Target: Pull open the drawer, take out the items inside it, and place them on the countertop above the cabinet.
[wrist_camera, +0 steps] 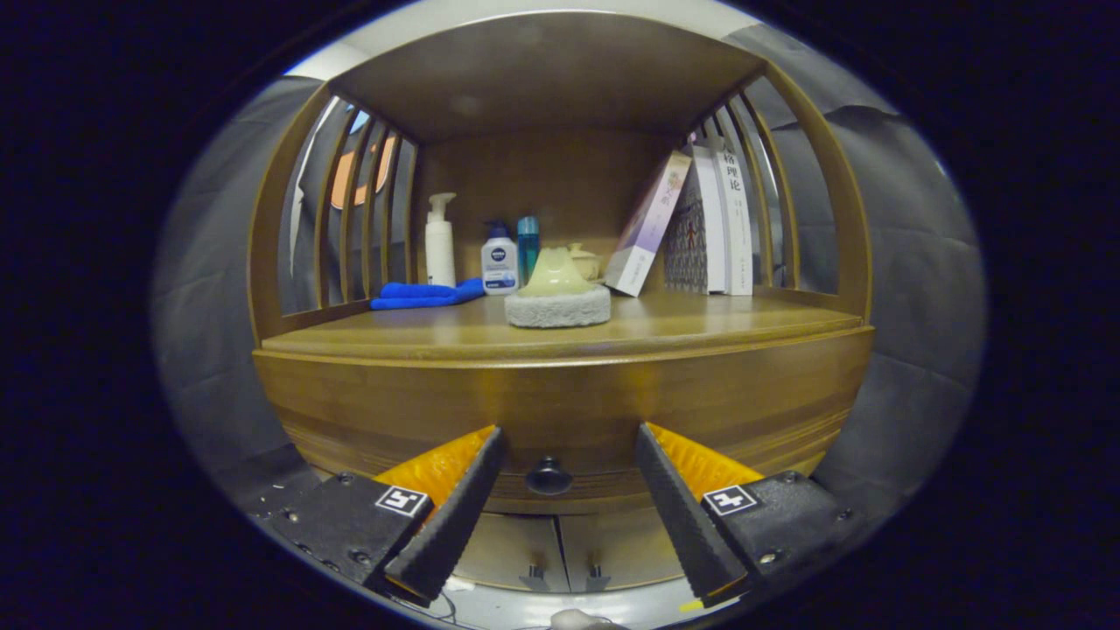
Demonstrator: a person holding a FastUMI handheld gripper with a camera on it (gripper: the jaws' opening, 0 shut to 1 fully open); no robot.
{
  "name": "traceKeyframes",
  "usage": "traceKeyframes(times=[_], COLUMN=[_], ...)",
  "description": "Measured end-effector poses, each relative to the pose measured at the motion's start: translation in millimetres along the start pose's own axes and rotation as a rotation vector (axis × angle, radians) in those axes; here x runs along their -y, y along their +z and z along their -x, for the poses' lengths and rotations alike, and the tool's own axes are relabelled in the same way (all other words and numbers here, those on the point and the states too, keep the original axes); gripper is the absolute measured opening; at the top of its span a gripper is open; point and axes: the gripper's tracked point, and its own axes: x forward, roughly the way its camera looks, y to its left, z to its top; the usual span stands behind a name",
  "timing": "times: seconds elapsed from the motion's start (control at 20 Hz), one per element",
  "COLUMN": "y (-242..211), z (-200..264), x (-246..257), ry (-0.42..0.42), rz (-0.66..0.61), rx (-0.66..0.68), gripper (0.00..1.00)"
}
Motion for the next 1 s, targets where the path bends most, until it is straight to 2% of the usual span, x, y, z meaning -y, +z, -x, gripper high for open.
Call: traceKeyframes(times=[0.2,0.45,0.7,1.0], y=[34.6,112.5,175.1,205.3], z=[22.8,75.8,146.1,197.0], x=[32.1,40.8,28.6,27.0], ry=[-0.062,-0.067,-0.021,0.005], rz=[-0.009,0.026,0.028,0.011], rx=[0.01,0.095,0.18,0.227], gripper=[0.99,0.98,0.98,0.98])
